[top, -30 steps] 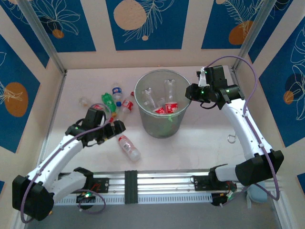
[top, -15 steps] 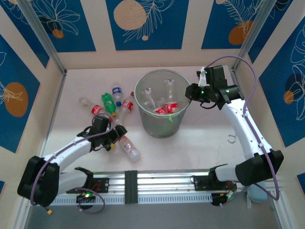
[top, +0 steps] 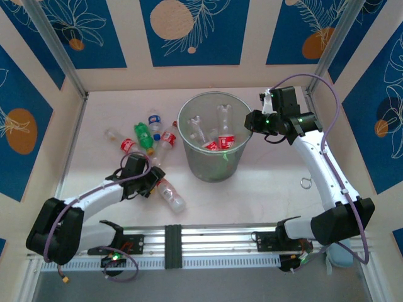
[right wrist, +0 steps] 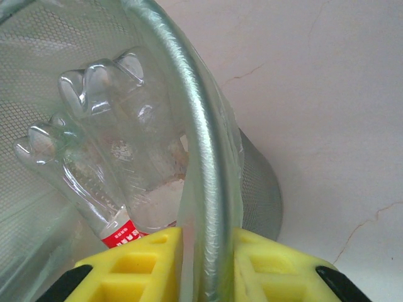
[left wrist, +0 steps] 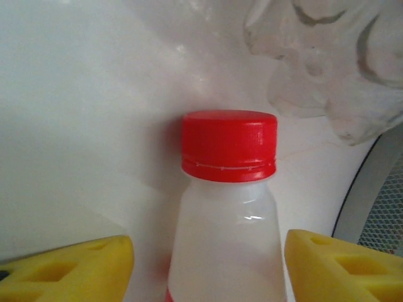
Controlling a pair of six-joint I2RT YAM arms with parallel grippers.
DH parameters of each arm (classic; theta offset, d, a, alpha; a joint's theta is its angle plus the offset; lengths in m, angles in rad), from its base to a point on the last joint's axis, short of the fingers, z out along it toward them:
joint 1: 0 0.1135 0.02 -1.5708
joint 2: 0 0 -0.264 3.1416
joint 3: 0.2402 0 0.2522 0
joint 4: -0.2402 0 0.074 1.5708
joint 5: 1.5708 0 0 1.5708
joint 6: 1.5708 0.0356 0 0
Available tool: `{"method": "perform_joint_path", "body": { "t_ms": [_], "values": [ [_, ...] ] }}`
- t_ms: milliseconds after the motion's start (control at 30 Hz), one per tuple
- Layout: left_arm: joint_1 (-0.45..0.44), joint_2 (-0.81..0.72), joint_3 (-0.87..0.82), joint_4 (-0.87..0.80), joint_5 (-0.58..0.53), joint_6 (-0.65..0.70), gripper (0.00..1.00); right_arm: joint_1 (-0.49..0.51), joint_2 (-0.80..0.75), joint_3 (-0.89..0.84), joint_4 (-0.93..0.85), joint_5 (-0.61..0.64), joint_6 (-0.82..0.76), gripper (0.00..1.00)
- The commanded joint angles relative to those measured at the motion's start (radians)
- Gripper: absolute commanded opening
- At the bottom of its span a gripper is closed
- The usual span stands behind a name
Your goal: Put the plastic bottles in the bin
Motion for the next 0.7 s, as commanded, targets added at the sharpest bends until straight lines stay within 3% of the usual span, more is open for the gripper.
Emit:
{"method": "perform_joint_path", "body": {
  "t_ms": [0,167,367,667],
  "values": [
    [-0.015,0.032,-0.03,0.089,-0.017,-0.015,0.58,0.007,0.025,-0.024,-0.025,-0.031,-0.034,0.24],
    [-0.015,0.019,-0.033,0.082,-0.025,-0.015,0.47,0.007,0.024,-0.024,-0.028,-0.028,-0.034,0.24],
    [-0.014,-0.031,-0.007,0.022,-0.039,0.004,0.44,0.008,0.024,-0.022,-0.027,-0.031,-0.035,0.25],
    [0.005,-0.188,0.259,-0.324,-0.13,0.18,0.4,0.009,0.026,-0.017,-0.024,-0.033,-0.036,0.24]
  ]
}}
